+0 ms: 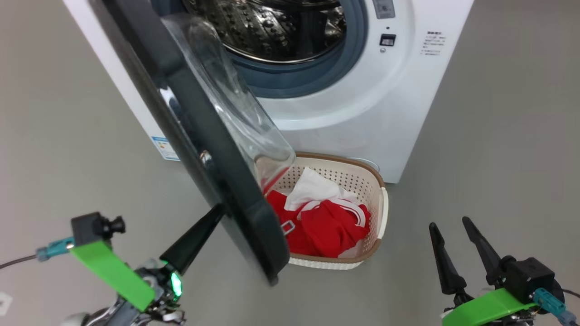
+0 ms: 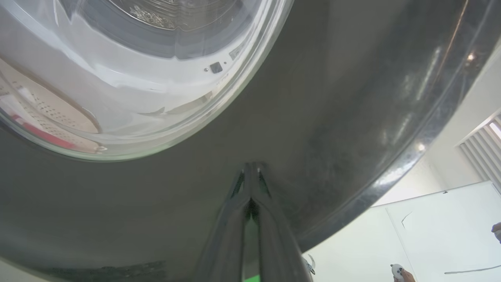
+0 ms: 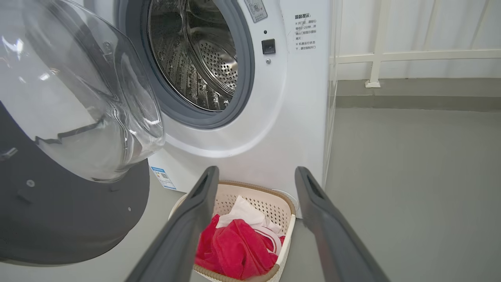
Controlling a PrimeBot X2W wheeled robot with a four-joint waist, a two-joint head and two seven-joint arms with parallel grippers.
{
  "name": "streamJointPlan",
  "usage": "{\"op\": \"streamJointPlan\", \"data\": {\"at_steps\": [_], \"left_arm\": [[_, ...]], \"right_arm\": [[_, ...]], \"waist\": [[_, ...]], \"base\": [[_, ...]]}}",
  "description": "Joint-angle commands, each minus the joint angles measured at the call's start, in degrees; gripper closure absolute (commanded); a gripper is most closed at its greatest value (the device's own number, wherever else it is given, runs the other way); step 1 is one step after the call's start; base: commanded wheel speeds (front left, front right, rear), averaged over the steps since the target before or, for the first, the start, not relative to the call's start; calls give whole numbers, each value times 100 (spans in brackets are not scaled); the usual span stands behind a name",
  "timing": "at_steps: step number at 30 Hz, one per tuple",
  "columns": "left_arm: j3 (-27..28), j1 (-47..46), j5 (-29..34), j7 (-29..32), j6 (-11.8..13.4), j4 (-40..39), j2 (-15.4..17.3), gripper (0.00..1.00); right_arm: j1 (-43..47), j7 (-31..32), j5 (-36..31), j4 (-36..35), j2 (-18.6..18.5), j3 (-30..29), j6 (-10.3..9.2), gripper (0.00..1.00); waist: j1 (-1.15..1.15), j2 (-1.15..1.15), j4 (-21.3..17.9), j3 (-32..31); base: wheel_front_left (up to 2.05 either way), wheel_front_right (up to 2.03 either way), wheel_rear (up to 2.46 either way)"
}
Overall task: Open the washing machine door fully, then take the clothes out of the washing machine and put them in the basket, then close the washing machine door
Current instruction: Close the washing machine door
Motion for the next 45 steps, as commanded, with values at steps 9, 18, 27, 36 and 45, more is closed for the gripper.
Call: {"op": "streamJointPlan", "data": {"at_steps": [9, 18, 27, 36, 45], "left_arm": [[-475, -1059, 357, -912, -39, 424, -42, 100], [-898, -1726, 494, -1681, -39, 834, -38, 100], [-1210, -2418, 573, -2509, -39, 1384, 101, 100], [-1589, -3314, 652, -3211, -39, 2041, 381, 100], [-1853, -3906, 569, -3695, -39, 2506, 608, 100]], "right_arm": [[-414, -37, -62, -199, 18, 87, 37, 0], [-535, -37, 64, -223, 25, 86, 37, 0], [-647, -37, 204, -245, 26, 154, 37, 0], [-743, -37, 337, -287, 27, 165, 37, 0], [-767, -37, 413, -315, 27, 157, 37, 0]], "waist": [[0, 0, -539, 399], [0, 0, -889, 606], [0, 0, -1234, 776], [0, 0, -1670, 979], [0, 0, -1936, 1064]], "base": [[0, 0, 0], [0, 0, 0], [0, 0, 0], [0, 0, 0], [0, 0, 0]]}}
